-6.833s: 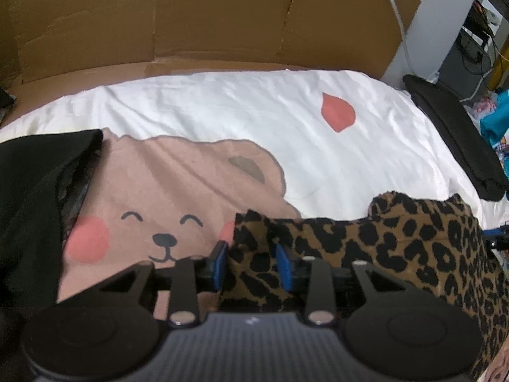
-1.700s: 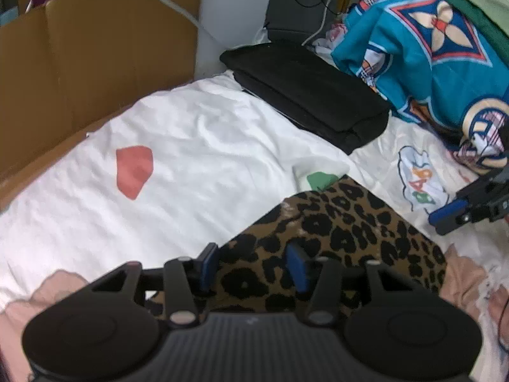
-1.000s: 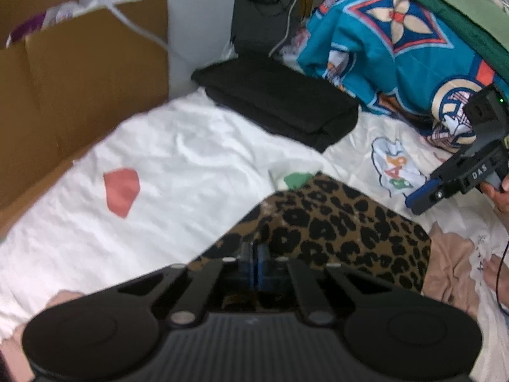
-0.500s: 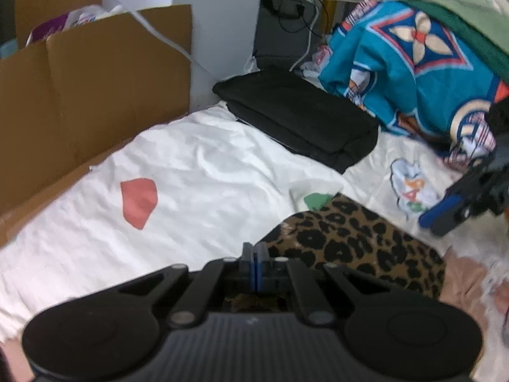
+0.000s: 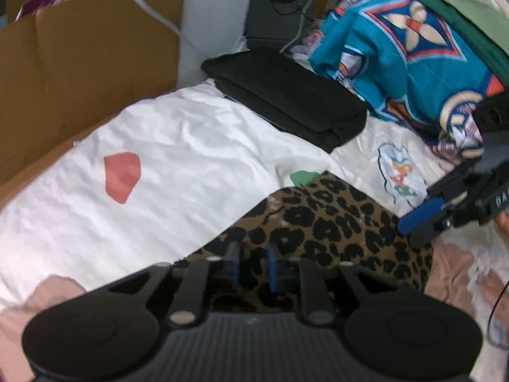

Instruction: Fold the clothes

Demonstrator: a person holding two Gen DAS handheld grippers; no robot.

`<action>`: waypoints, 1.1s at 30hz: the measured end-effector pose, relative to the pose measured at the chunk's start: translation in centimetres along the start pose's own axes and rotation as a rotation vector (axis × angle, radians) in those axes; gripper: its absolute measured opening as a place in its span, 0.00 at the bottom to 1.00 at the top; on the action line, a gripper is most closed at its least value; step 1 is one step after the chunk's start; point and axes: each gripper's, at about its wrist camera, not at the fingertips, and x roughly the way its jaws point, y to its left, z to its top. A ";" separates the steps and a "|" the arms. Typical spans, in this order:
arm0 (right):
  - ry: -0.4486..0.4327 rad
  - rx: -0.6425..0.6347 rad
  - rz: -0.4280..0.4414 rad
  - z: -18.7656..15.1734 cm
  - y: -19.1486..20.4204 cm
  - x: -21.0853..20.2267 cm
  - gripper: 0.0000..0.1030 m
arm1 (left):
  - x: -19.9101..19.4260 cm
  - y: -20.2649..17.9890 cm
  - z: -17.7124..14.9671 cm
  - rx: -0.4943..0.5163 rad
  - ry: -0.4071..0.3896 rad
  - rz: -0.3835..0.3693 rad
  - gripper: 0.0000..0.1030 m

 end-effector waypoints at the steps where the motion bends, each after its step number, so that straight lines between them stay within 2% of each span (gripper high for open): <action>1: 0.002 0.000 0.000 0.0 0.0 0.1 0.37 | 0.0 -0.2 -0.1 0.020 -0.006 0.009 0.03; 6: 0.002 -0.002 0.002 0.1 0.1 0.2 0.37 | -0.4 -0.6 -0.1 0.070 -0.058 0.082 0.02; 10: -0.007 -0.001 0.010 0.3 0.3 0.1 0.37 | -0.4 -0.5 0.6 0.074 -0.062 0.110 0.01; 15: -0.023 -0.028 0.031 1.4 1.7 0.7 0.37 | 0.1 0.0 1.1 0.054 -0.071 0.125 0.01; 21: -0.034 -0.095 0.047 3.0 4.4 3.5 0.37 | 1.4 0.6 0.8 0.029 -0.053 0.131 0.01; 27: -0.048 -0.158 -0.094 4.6 5.2 7.2 0.37 | 2.7 1.1 0.2 0.015 -0.040 0.133 0.02; 31: -0.046 -0.246 -0.195 4.8 5.5 8.9 0.26 | 3.5 1.6 -0.2 -0.007 -0.028 0.149 0.02; 33: -0.030 -0.260 -0.206 4.8 5.4 9.5 0.25 | 3.6 2.5 -0.3 -0.060 -0.025 0.140 0.02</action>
